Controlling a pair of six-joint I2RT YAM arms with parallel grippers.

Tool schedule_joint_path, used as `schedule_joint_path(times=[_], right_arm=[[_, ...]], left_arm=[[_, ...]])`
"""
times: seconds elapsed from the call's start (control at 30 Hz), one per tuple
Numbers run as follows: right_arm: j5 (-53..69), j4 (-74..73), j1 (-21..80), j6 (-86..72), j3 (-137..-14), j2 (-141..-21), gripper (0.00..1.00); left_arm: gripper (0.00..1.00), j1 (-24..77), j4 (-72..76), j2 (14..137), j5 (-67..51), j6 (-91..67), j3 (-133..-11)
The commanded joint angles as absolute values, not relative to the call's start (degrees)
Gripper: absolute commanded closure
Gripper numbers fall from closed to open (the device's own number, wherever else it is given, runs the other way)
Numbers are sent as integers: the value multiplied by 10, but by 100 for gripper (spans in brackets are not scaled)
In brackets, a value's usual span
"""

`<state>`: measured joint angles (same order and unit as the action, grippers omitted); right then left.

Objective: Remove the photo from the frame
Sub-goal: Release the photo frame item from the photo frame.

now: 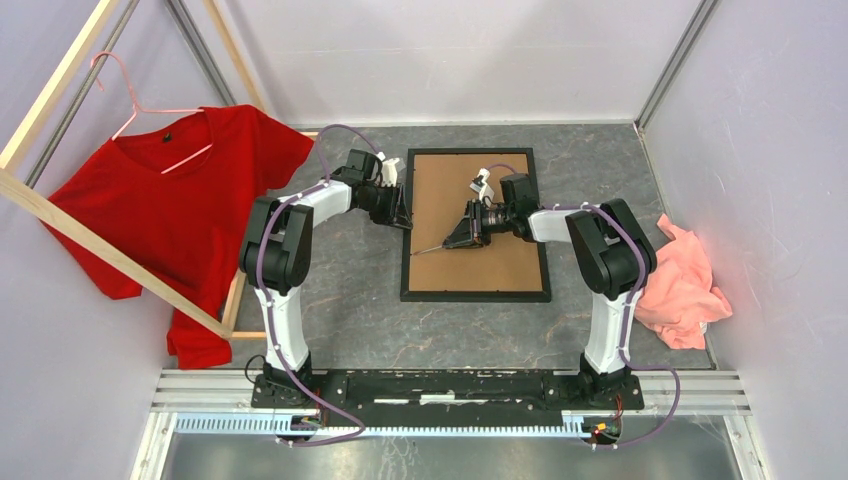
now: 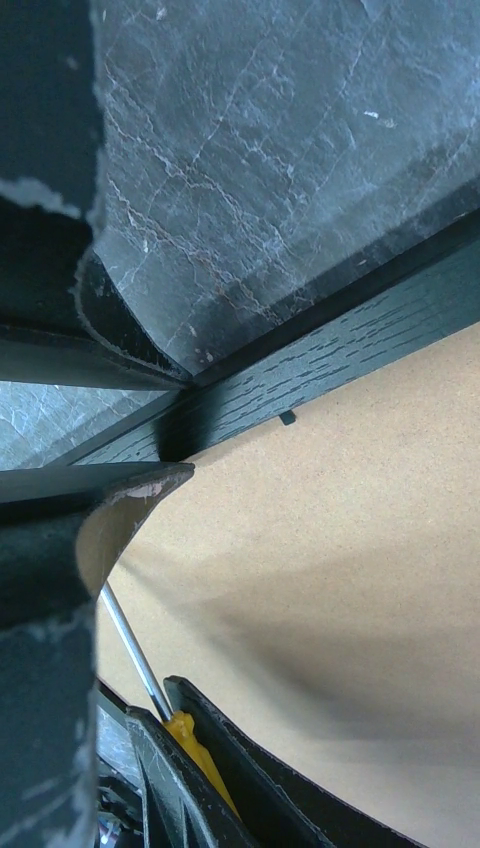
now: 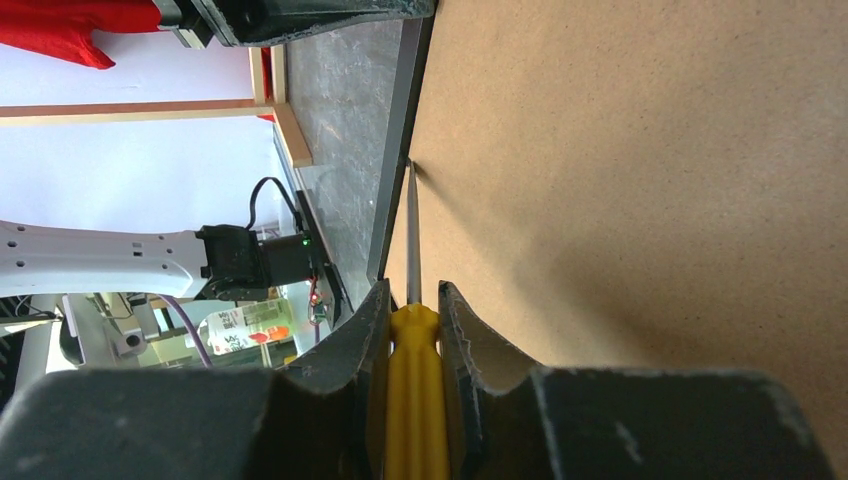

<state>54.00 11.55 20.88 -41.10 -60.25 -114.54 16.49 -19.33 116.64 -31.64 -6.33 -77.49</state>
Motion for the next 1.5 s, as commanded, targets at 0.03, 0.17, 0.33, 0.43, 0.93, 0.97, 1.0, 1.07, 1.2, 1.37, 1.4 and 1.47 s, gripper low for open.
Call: schedule_joint_path(times=[0.03,0.17,0.33,0.43,0.93,0.97,1.0,1.07,1.2,1.37,1.4,1.47], right_arm=[[516,112,219,-406,-618,-1167,100],[517,110,224,-406,-622,-1170,100],[518,110,228,-407,-624,-1176,100],[519,109,231,-407,-623,-1178,100],[571,163,248,-444,-616,-1210,100],[573,173,247,-451,-613,-1210,100],[574,180,249,-458,-611,-1212,100],[575,182,251,-461,-613,-1218,100],[580,182,257,-465,-616,-1230,100],[581,185,265,-479,-623,-1241,100],[577,182,265,-478,-625,-1237,100],[561,177,268,-483,-625,-1226,100]], left_arm=[[98,170,-205,1196,-324,-73,-774],[98,170,-205,1196,-318,-75,-773],[98,170,-206,1196,-310,-78,-772],[98,170,-206,1197,-308,-81,-771],[98,170,-180,1201,-304,-118,-748],[98,170,-171,1198,-303,-125,-741],[98,170,-164,1195,-301,-133,-733],[98,173,-157,1189,-292,-143,-724],[98,179,-144,1170,-260,-158,-704],[98,184,-135,1157,-232,-174,-690],[98,187,-133,1154,-221,-179,-687],[98,189,-127,1146,-212,-189,-678]])
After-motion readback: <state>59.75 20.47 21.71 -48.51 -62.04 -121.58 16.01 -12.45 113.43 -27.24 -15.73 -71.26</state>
